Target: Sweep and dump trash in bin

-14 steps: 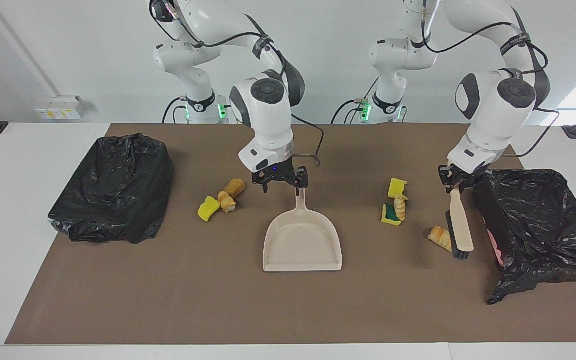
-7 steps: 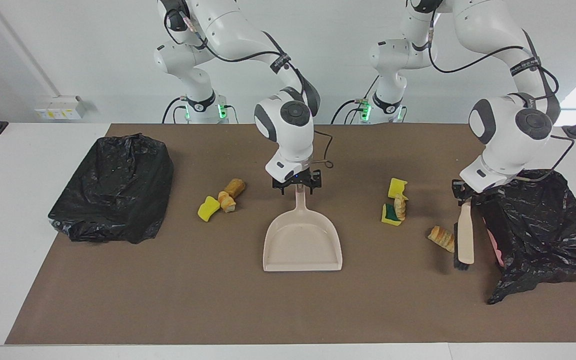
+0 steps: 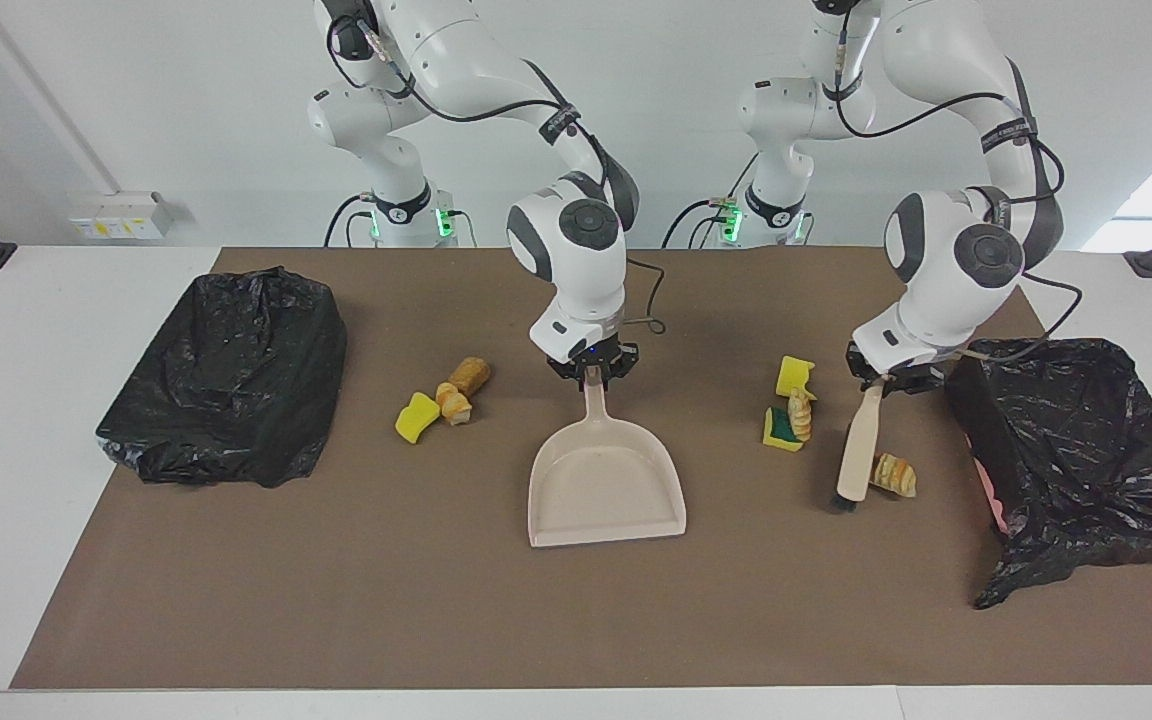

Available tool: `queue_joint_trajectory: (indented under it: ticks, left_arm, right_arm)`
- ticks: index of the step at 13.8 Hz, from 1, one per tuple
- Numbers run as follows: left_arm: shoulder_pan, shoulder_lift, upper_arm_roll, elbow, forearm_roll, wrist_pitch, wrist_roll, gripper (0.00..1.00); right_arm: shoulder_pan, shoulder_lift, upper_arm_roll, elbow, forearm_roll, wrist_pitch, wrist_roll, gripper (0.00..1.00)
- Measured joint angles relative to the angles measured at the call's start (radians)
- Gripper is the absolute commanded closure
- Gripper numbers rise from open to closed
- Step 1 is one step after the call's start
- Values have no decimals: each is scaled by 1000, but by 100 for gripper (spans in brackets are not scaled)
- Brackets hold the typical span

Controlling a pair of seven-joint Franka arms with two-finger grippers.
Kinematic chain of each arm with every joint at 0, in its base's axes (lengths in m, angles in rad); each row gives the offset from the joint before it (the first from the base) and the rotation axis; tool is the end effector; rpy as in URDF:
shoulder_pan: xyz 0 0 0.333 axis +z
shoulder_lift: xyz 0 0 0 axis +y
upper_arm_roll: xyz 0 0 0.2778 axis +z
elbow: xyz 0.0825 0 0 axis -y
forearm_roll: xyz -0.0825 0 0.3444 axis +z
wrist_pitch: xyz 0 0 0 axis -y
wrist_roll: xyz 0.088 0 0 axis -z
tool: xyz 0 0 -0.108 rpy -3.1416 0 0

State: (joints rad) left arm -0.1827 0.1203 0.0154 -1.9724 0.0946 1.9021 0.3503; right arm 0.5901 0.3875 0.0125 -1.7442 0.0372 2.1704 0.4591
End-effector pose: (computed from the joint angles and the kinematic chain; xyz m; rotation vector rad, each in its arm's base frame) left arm 0.5149 -0.0801 0.3763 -2.9387 0.8401 0.3033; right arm 0.5012 0.3459 0.3412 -3.0853 -0.1886 -0.0235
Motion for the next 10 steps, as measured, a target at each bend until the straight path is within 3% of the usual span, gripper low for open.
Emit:
queue_joint_trajectory:
  ticks: [6,10]
  left_arm:
    - [73,-8,30,90,0,-25,0,100]
    - [156,-2,33,90,0,43,9,100]
  right_arm:
    - [-135,-187,-8,-72,0,-142,-548,100]
    - [-135,-263,-2,-170,0,-168,-961,100]
